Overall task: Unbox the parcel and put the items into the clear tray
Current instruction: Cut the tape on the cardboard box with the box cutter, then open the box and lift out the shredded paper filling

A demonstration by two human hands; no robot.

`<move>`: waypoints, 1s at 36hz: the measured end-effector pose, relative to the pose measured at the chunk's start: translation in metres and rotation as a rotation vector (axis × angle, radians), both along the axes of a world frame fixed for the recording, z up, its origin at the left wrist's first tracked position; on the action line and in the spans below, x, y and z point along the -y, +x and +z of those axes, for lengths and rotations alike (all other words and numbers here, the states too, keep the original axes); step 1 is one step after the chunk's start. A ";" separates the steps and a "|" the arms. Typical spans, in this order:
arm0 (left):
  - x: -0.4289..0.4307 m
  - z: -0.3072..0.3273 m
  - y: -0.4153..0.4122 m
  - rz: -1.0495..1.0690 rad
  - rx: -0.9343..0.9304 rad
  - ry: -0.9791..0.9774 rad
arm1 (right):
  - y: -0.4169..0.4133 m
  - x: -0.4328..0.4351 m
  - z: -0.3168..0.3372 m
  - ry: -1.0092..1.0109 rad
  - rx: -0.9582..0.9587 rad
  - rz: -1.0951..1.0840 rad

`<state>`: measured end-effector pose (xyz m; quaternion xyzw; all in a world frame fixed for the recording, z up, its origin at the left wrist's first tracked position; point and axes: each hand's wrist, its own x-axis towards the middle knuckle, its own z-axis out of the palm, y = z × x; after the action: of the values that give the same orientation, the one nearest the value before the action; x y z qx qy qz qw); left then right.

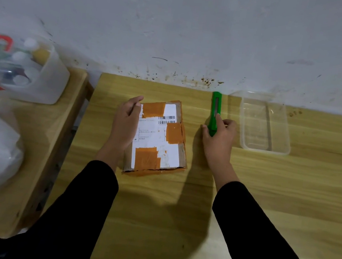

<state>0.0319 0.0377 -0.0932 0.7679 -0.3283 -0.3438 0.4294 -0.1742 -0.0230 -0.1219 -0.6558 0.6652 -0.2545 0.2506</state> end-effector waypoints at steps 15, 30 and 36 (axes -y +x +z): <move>-0.019 0.015 -0.002 0.058 0.019 -0.033 | 0.025 -0.016 0.042 -0.113 0.217 0.136; -0.147 0.013 -0.070 0.199 -0.179 -0.188 | 0.030 -0.015 0.047 0.337 0.502 0.285; -0.155 0.021 -0.076 0.391 -0.083 -0.218 | -0.013 -0.080 0.042 0.154 0.470 0.211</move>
<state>-0.0445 0.1927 -0.0723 0.7510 -0.1905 -0.2479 0.5816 -0.1870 0.0568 -0.0803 -0.6233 0.5343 -0.3207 0.4724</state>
